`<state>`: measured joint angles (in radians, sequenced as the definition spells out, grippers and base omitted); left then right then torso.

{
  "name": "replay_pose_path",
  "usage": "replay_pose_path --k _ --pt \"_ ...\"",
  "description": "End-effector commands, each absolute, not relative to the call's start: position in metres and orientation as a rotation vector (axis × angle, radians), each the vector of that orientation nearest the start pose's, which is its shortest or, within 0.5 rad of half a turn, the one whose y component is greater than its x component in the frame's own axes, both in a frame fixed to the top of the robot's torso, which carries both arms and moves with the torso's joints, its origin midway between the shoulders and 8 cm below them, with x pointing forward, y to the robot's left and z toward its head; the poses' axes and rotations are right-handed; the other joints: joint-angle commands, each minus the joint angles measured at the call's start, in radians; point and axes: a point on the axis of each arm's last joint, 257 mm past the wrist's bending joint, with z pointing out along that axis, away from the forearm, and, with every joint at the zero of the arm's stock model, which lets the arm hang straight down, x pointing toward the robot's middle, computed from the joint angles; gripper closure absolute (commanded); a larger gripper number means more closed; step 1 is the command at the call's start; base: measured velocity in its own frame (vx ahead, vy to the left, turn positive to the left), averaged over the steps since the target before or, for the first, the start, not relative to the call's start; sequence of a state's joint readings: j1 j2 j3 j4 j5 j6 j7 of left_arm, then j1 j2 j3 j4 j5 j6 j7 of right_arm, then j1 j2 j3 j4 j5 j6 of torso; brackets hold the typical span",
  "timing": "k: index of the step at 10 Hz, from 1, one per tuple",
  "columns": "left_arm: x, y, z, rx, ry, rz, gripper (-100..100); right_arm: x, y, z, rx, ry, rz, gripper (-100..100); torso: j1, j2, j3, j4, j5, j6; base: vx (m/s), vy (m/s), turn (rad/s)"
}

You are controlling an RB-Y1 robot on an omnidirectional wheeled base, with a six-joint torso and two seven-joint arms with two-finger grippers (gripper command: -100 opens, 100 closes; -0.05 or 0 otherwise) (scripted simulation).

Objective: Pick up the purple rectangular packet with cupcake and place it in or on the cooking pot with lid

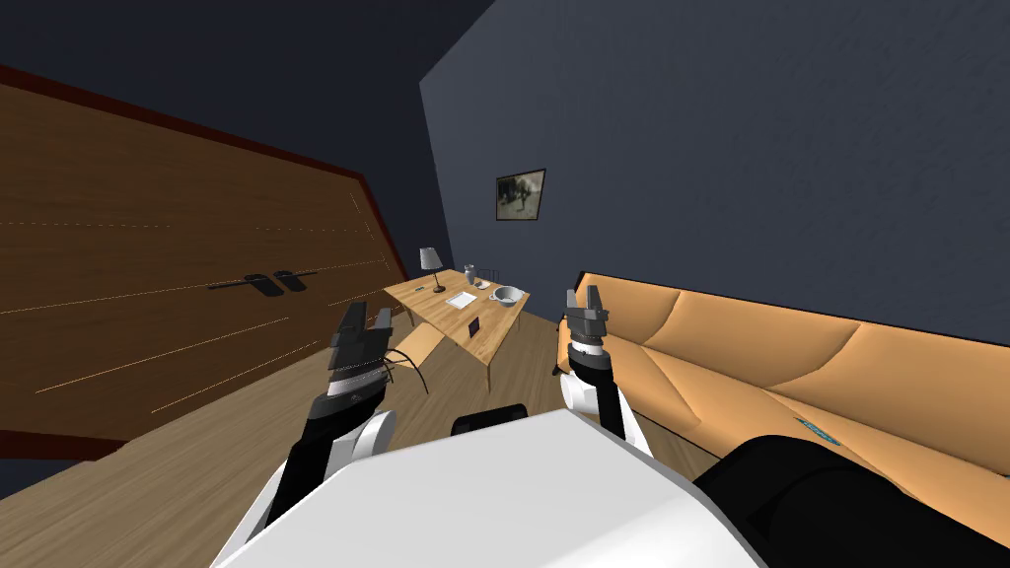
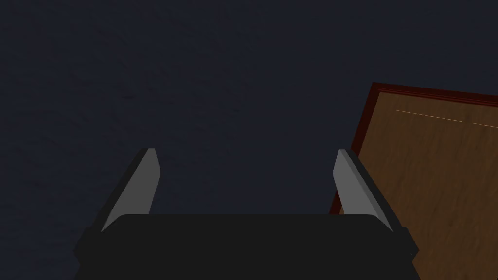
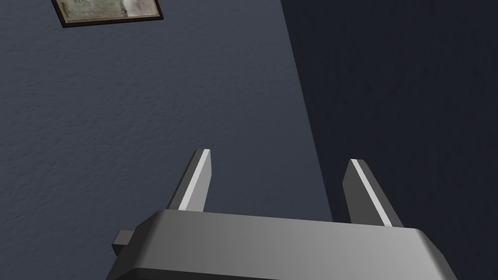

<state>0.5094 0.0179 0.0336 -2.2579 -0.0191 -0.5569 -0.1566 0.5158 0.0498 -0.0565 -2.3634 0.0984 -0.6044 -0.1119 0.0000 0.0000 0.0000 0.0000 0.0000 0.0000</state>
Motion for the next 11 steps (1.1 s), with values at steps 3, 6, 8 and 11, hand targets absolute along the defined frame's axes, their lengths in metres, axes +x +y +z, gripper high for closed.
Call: replay_pose_path --k 3,6,8,11 --pt "0.35 0.282 0.002 -0.491 0.744 -1.064 -100 0.304 -0.281 0.073 0.516 0.495 1.316 0 0.003 -0.002 -0.001 0.0 0.001 0.0 0.024 0.034 -0.063" --pt "0.365 0.282 -0.023 -0.455 0.81 -0.993 -100 0.304 -0.281 0.073 0.516 0.495 1.316 0 0.004 -0.003 -0.002 -0.001 0.001 0.0 0.036 0.05 -0.096" --pt "0.374 0.282 -0.037 -0.424 0.843 -0.939 -100 0.304 -0.281 0.073 0.516 0.495 1.316 0 0.004 -0.003 -0.002 -0.001 0.001 0.0 0.034 0.056 -0.13" --pt "0.385 0.284 -0.059 -0.401 0.885 -0.877 -100 0.304 -0.281 0.073 0.516 0.495 1.316 0 0.002 -0.002 -0.001 0.0 0.001 0.0 0.015 0.035 -0.095"
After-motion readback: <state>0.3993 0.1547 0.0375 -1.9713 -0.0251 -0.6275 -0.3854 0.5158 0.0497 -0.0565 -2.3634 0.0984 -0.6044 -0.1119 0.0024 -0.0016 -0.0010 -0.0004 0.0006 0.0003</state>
